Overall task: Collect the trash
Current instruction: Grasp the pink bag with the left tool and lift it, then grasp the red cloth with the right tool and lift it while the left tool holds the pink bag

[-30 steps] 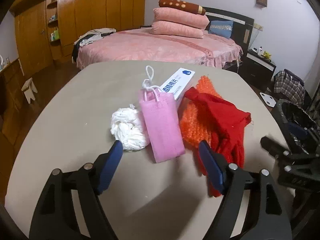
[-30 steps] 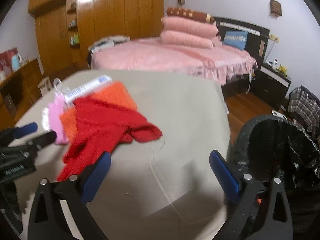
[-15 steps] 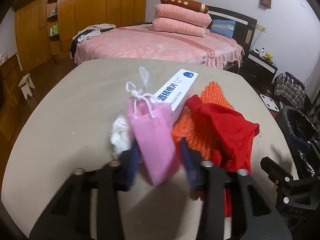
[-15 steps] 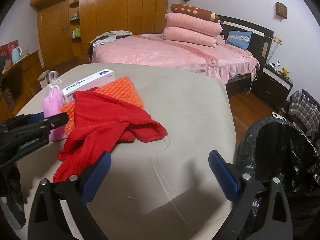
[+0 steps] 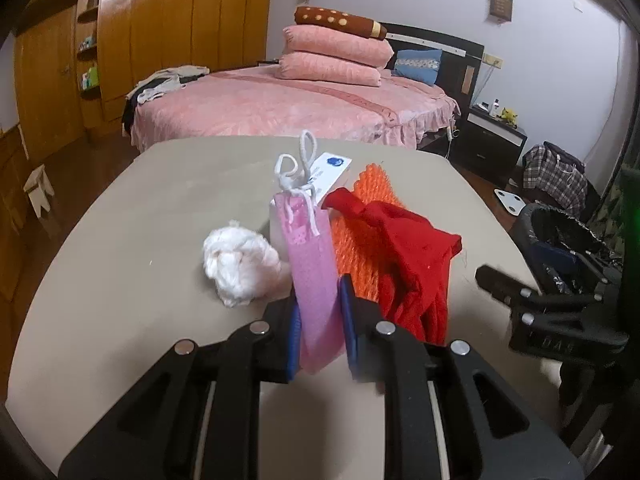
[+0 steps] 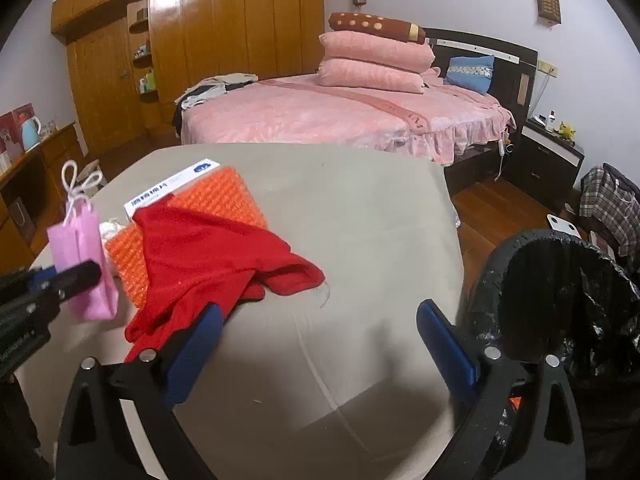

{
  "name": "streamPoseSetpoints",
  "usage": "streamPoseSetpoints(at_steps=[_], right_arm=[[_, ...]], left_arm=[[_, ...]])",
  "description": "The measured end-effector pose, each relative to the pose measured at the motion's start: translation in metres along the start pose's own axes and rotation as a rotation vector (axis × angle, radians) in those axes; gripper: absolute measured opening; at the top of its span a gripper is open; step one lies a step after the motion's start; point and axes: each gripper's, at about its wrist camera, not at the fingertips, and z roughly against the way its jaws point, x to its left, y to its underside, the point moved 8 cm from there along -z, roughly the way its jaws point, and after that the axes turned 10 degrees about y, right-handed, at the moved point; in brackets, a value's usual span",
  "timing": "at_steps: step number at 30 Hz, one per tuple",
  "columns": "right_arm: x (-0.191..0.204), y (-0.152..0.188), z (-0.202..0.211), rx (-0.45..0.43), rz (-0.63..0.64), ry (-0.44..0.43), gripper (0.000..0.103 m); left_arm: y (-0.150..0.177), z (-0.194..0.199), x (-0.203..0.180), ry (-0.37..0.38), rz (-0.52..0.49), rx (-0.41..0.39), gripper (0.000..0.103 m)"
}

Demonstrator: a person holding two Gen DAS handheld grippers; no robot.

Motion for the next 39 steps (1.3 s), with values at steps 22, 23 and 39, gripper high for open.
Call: streamPoseSetpoints(at_steps=[22,23,39], right_arm=[[0.043,-0.037,-0.002,-0.037,0.025,-0.093,0.095],[0.044,-0.044,-0.004,-0.037,0.017,-0.097,0.095],[0.082,-0.064,-0.073,0.102,0.068,-0.117,0.094]], left_arm=[[-0.025,0.003,0.025,-0.049,0.062,-0.050,0.017],[-0.033,0.002,0.026,-0.047,0.065,-0.060,0.017],[-0.050,-0.026,0.043,-0.067,0.096,-0.034,0.017]])
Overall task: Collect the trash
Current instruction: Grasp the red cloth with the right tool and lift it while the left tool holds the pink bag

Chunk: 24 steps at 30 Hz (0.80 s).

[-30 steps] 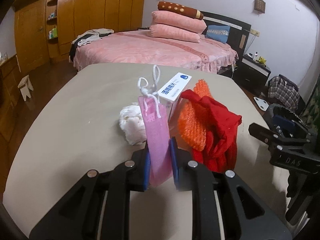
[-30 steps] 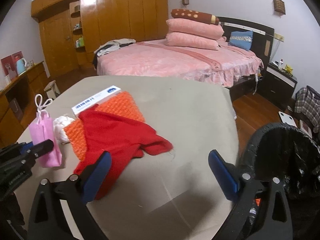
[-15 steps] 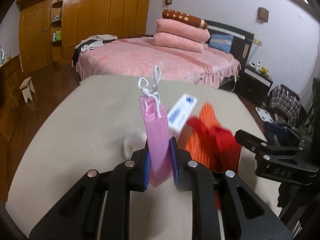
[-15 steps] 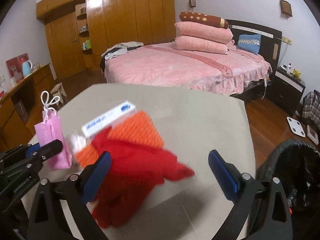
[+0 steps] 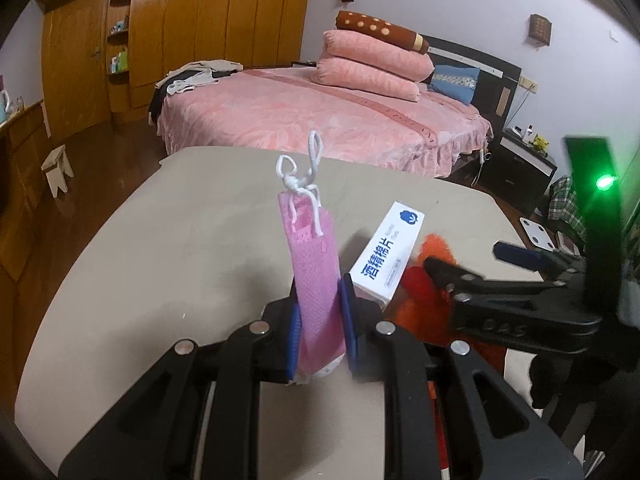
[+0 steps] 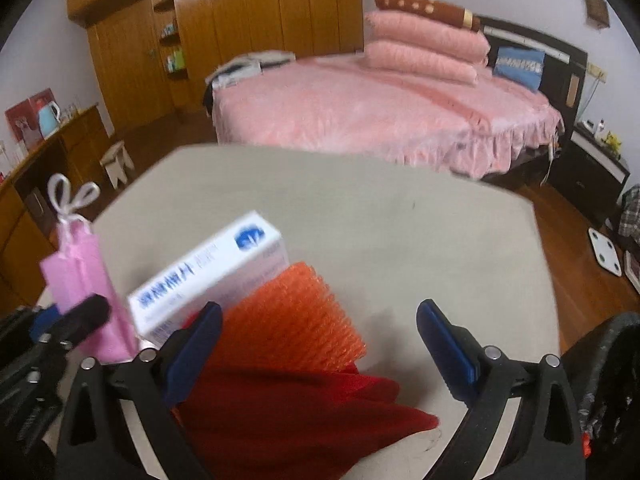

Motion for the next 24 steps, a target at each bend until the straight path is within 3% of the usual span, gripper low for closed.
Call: streamPoseSetpoints(at_steps=[2,7,9,14,18,20,24], right_arm=[[0.001,0.007,-0.007,0.027,0.003,-0.016,0.067],[-0.001,0.011,-0.003,0.045,-0.027,-0.094,0.012],[-0.006,0.006,0.007,0.021,-0.043,-0.126,0.008],[-0.015,-0.005,0.029,-0.023,-0.071,-0.153,0.007],[-0.018,0.003,0.040,-0.032,-0.038,-0.118,0.014],[-0.020,0.011,0.044,-0.027,-0.037,-0.112,0.039],[-0.015,0.039,0.051,-0.006,-0.030,-0.115,0.064]], left_arm=[[0.001,0.000,0.000,-0.001,-0.003,0.002,0.017],[0.000,-0.001,0.002,0.000,0.005,0.002,0.017],[0.000,0.001,0.001,0.002,0.007,-0.001,0.017],[0.001,0.008,-0.004,0.010,-0.006,-0.014,0.017],[0.006,0.013,-0.008,0.013,-0.034,-0.007,0.017],[0.011,0.016,-0.010,0.015,-0.048,0.000,0.017],[0.024,0.021,-0.013,0.022,-0.057,0.017,0.017]])
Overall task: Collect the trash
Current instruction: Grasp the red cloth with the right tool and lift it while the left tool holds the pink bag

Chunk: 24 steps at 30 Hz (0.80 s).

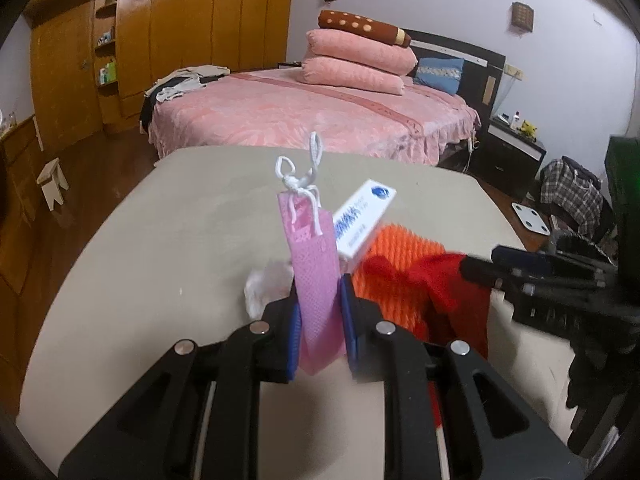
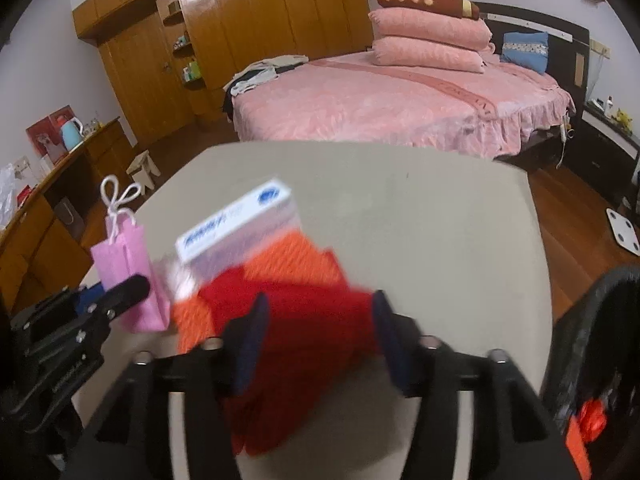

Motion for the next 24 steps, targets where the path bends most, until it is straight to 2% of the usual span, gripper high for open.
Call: streamPoseSetpoints(at_steps=[1,2,4,6,8,11,24], right_arm=[[0.002,0.004,-0.002,0.010,0.012,0.006,0.076],[0.006,0.011,-0.006,0.031,0.026,0.014,0.079],[0.009,0.018,-0.015,0.062,0.038,0.013,0.079],[0.013,0.023,-0.022,0.084,0.046,0.000,0.063],[0.020,0.025,-0.025,0.101,0.052,-0.057,0.031],[0.025,0.022,-0.018,0.083,0.069,-0.092,0.014],[-0.009,-0.010,0.059,-0.078,-0.023,-0.104,0.013]], left_arm=[[0.003,0.000,-0.001,0.001,-0.002,0.006,0.017],[0.006,-0.001,-0.002,0.002,-0.004,0.013,0.017],[0.011,-0.002,-0.003,0.005,-0.003,0.025,0.017],[0.013,-0.001,-0.004,0.007,0.000,0.028,0.017],[0.014,0.001,-0.006,0.009,-0.005,0.025,0.017],[0.013,0.002,-0.008,0.013,-0.009,0.022,0.017],[0.001,0.028,-0.045,0.073,-0.048,-0.017,0.017]])
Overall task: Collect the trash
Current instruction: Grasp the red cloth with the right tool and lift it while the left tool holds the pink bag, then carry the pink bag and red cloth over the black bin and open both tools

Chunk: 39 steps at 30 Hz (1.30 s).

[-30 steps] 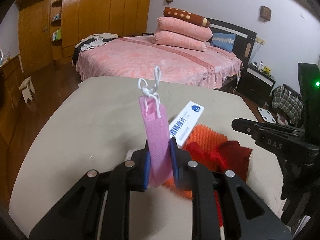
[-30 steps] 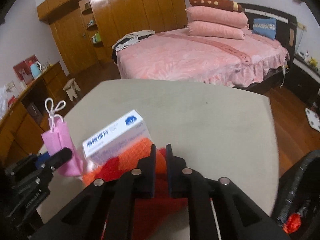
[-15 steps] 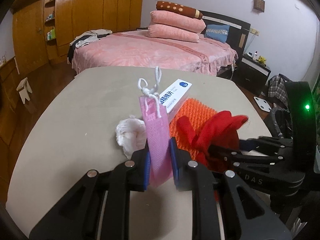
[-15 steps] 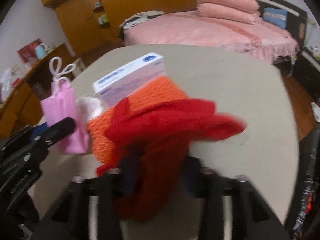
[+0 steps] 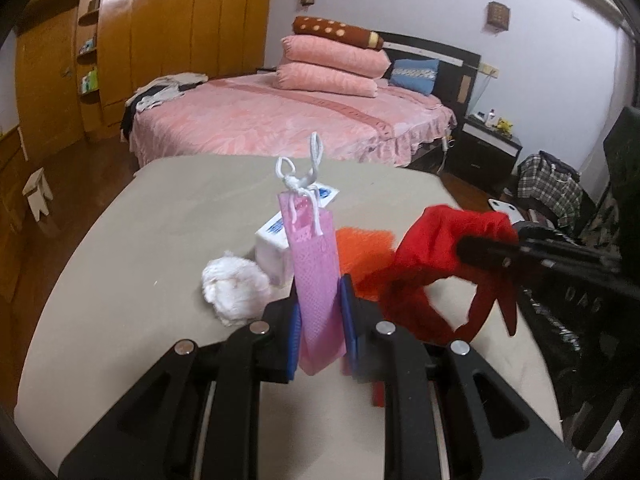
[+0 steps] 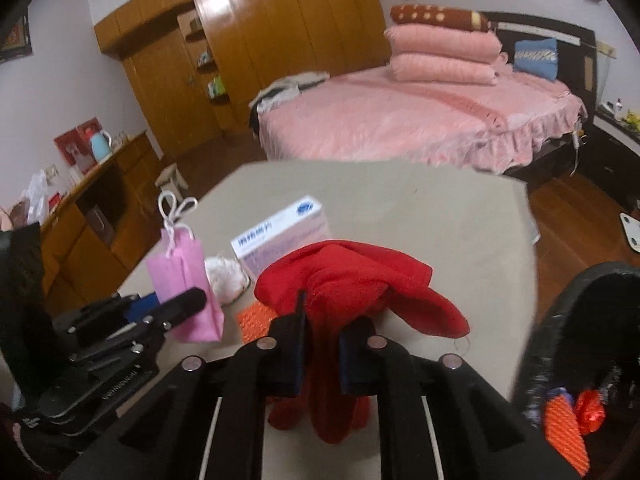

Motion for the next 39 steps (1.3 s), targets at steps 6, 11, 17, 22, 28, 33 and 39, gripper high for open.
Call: streamPoseSetpoints(at_steps=[6,11,17,22,28,33,39], right_arm=[[-0.022,-0.003,0.029,-0.037,-0.022,0.019,0.013],[-0.043,-0.007,0.058,-0.083,-0.053,0.044,0.013],[-0.080,-0.008,0.091,-0.123,-0.084,0.103,0.013],[-0.123,0.000,0.114,-0.136,-0.111,0.184,0.013],[-0.173,0.006,0.137,-0.142,-0.146,0.269,0.013],[-0.212,0.009,0.152,-0.144,-0.168,0.329,0.013],[-0.257,0.034,0.143,-0.027,-0.174,0.396,0.034]], left_arm=[[-0.006,0.004,-0.028,0.037,-0.031,-0.010,0.017],[-0.012,0.006,-0.049,0.067,-0.053,-0.013,0.017],[-0.022,0.003,-0.091,0.133,-0.104,-0.024,0.017],[-0.028,-0.008,-0.140,0.212,-0.157,-0.028,0.017],[-0.033,-0.032,-0.206,0.320,-0.222,-0.023,0.017],[-0.034,-0.056,-0.260,0.408,-0.255,-0.010,0.017],[-0.021,-0.092,-0.312,0.482,-0.286,0.057,0.044]])
